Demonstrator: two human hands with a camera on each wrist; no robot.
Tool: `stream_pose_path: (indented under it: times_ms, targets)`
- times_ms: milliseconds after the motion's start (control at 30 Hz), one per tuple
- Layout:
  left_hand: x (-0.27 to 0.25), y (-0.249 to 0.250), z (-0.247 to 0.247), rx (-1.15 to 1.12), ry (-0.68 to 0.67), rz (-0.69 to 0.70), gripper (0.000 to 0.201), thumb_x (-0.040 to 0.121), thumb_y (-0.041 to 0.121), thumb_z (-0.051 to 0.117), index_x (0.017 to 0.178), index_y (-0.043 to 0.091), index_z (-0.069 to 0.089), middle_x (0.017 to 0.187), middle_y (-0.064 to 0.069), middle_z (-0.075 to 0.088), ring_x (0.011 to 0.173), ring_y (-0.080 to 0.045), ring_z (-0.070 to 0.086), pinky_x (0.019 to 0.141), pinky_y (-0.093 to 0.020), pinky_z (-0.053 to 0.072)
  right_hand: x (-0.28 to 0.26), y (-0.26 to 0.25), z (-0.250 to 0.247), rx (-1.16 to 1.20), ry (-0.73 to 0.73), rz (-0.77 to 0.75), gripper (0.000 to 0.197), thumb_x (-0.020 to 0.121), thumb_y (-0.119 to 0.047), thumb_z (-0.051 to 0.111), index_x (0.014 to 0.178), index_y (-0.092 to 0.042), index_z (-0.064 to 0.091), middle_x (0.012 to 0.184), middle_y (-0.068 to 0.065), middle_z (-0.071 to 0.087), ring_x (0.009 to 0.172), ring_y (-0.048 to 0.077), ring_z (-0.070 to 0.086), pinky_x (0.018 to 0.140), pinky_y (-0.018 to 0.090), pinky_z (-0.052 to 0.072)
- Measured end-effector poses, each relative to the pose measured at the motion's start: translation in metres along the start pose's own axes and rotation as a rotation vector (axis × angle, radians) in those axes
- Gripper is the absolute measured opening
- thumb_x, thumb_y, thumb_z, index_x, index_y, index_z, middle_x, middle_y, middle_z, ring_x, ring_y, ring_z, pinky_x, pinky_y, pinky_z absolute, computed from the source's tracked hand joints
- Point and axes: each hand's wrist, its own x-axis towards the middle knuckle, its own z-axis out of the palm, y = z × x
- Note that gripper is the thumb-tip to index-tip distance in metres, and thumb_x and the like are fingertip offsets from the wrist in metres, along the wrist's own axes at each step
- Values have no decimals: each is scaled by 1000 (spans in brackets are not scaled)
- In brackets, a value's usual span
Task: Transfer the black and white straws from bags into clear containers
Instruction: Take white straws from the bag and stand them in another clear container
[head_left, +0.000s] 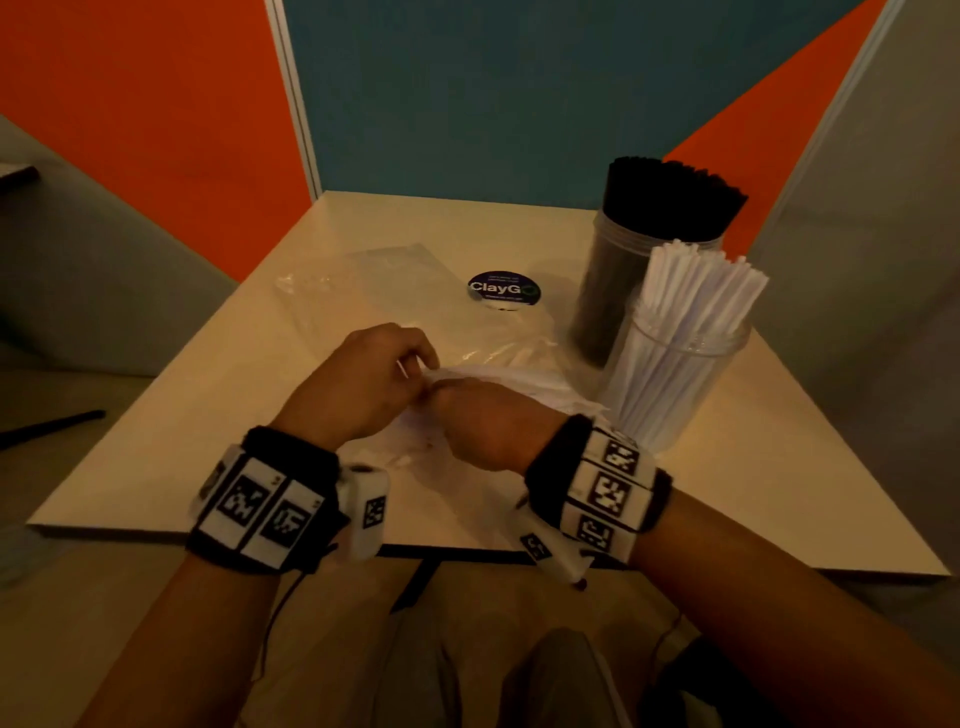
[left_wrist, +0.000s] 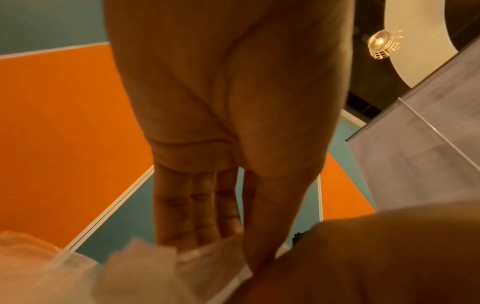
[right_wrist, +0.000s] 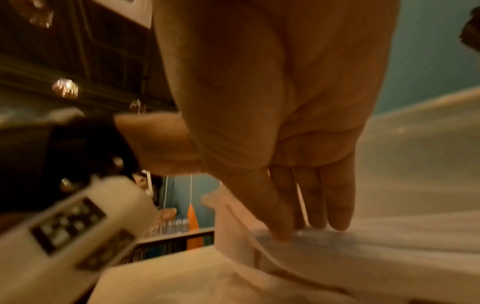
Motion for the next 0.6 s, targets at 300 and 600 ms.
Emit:
stream_pose_path:
  times_ms: [300,600]
  targets:
    - [-3,-3,-3,-148,102,8,8,83,11,70,89,13,66,81,1,57,69,-10,56,53,-3,40,30,-3,12,-113,6,61,41,98,-28,40,137,-16,45,141,12,45,125,30,45,98,39,41]
    - [-6,-8,-3,-169,93,-10,9,81,18,73,88,16,66,80,6,57,73,-5,52,61,-7,38,36,0,22,-68,83,49,39,97,-27,40,135,-18,45,130,10,55,113,28,56,92,38,47]
